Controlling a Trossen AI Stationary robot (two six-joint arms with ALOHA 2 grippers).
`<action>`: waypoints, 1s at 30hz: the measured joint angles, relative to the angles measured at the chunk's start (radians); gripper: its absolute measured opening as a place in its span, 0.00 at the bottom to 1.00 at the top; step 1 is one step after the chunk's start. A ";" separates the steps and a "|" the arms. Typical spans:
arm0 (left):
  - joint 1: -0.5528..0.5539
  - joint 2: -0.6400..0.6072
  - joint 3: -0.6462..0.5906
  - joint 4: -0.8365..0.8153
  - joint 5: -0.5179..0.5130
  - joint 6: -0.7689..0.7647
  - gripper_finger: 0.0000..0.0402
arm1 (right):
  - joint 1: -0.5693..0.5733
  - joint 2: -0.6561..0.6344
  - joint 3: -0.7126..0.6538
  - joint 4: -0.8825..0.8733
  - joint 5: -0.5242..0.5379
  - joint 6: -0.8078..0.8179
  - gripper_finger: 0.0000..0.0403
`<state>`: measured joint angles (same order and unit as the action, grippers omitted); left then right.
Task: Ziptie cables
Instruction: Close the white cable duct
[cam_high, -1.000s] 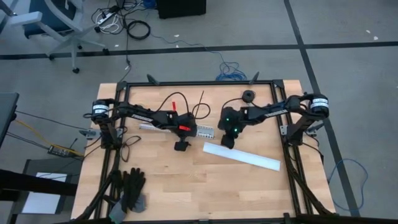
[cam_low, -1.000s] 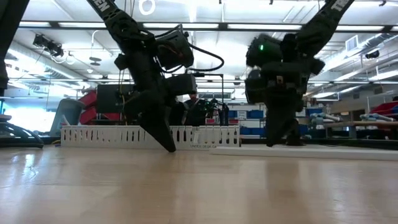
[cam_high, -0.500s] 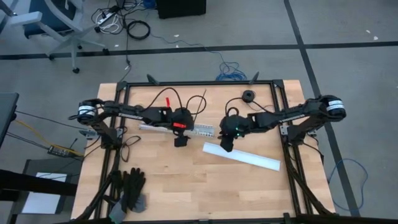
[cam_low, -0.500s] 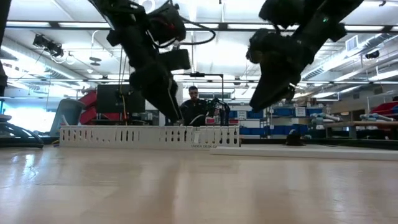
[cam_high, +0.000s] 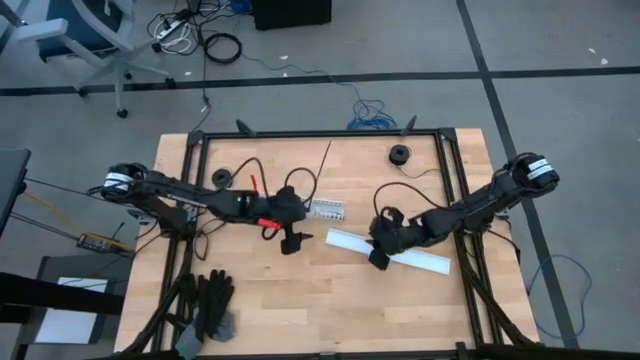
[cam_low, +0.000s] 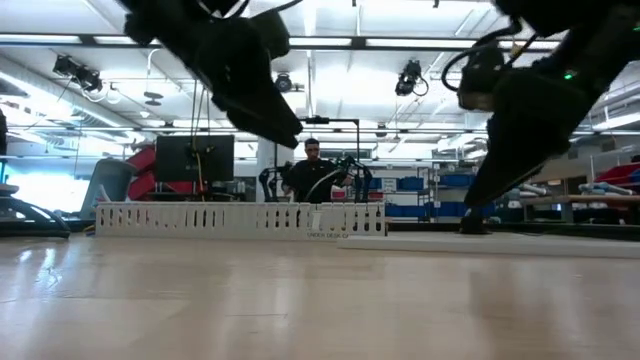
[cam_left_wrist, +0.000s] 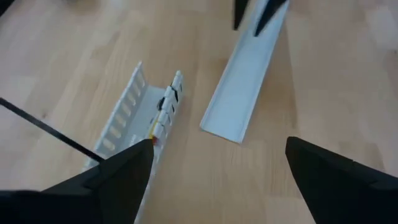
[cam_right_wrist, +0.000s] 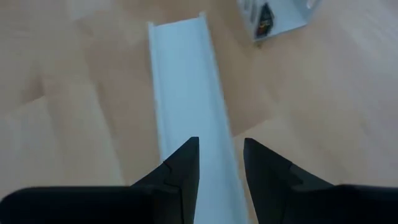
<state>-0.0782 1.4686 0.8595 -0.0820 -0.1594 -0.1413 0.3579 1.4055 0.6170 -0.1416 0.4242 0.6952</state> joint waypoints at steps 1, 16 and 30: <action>-0.013 0.000 -0.023 0.042 -0.016 -0.019 0.86 | 0.017 -0.002 -0.001 0.004 0.004 0.009 0.27; -0.135 0.036 -0.325 0.462 -0.113 -0.191 0.86 | 0.145 -0.001 -0.003 -0.007 -0.002 0.063 0.23; -0.159 0.167 -0.342 0.610 -0.110 -0.210 0.85 | 0.123 -0.001 -0.003 0.007 -0.009 0.064 0.23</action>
<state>-0.2375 1.6356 0.5179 0.5282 -0.2699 -0.3516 0.4805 1.4048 0.6140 -0.1344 0.4156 0.7589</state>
